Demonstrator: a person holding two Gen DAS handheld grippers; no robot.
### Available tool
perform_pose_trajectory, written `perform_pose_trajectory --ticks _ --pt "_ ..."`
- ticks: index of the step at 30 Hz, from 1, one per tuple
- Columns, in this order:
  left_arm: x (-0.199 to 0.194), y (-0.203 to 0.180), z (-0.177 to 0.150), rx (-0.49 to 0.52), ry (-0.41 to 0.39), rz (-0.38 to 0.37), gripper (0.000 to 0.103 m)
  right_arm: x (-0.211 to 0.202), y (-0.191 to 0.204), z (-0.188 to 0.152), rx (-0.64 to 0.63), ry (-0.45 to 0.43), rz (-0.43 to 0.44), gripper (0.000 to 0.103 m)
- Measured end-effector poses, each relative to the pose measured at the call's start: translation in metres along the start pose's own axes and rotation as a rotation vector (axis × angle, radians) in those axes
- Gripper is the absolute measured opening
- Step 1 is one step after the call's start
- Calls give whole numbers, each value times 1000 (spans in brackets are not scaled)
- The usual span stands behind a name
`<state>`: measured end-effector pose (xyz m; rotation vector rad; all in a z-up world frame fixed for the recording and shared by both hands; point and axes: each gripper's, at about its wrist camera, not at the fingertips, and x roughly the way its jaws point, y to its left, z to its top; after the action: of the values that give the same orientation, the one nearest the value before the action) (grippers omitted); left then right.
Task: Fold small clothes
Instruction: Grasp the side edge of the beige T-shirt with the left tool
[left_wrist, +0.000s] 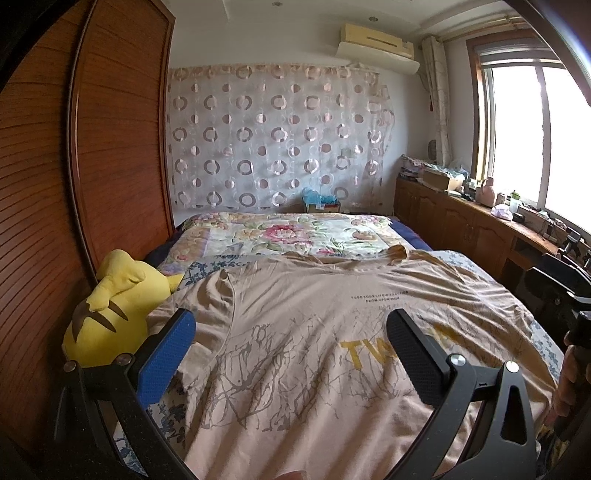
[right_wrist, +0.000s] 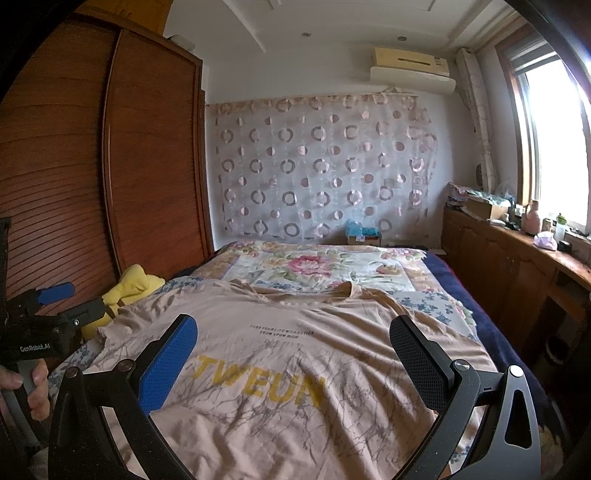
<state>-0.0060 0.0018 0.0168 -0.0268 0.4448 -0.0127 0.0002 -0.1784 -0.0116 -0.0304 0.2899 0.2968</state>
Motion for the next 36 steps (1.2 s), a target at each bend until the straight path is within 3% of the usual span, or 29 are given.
perform_pose_trajectory --ticks 23,30,36 --pt "62 92 -35 -9 207 33 103 52 -1 7 -73 207 174 103" --pt "77 130 -41 -35 261 57 86 62 -15 18 -106 299 291 103" --pt "98 153 -46 -57 343 54 68 60 -37 32 -122 321 322 103"
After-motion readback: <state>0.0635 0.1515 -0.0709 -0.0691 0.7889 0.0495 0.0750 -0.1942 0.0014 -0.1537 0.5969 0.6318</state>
